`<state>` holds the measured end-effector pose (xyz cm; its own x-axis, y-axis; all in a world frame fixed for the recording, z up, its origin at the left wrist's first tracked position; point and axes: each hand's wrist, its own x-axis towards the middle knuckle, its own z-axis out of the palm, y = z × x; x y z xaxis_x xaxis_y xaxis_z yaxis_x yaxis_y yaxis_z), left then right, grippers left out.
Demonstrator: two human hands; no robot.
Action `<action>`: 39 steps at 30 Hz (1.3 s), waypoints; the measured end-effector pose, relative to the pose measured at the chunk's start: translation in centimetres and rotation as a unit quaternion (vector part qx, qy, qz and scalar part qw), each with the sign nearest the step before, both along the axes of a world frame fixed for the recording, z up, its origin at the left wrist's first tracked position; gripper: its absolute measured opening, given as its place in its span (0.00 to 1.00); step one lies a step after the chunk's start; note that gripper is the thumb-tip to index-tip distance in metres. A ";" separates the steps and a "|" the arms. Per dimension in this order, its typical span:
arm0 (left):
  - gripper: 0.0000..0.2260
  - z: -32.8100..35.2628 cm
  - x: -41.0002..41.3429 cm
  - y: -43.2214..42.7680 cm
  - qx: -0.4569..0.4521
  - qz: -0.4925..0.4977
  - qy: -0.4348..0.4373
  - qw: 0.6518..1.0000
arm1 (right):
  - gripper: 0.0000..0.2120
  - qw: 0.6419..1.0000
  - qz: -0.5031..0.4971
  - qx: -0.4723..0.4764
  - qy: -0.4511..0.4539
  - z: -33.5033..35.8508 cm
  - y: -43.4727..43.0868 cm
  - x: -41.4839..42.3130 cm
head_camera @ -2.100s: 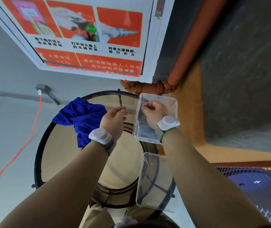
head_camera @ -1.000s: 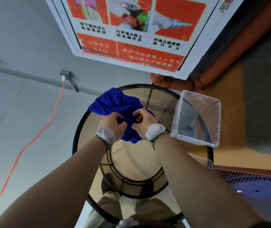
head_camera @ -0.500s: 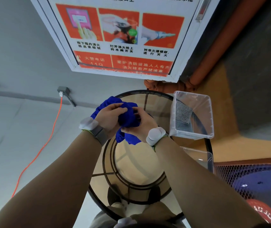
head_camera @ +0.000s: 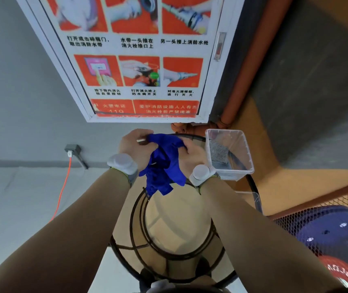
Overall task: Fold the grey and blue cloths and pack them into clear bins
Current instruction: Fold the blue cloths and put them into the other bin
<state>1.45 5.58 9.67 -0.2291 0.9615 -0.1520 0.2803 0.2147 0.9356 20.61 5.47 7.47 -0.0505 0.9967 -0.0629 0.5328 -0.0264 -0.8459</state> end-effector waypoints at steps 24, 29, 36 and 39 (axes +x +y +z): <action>0.12 9.5 2.7 1.2 0.164 -0.126 0.048 0.977 | 0.17 0.994 -0.038 0.105 0.019 13.2 0.8 0.7; 0.16 10.4 3.9 0.1 0.174 -0.213 0.102 0.956 | 0.19 0.992 0.018 0.123 -0.037 14.3 1.4 1.5; 0.10 10.4 4.4 0.2 0.283 -0.161 0.306 0.895 | 0.22 0.986 -0.003 0.148 -0.081 13.8 1.7 3.1; 0.14 10.9 4.9 0.1 0.245 -0.109 0.241 0.933 | 0.22 0.987 0.006 0.146 -0.067 13.5 1.3 3.9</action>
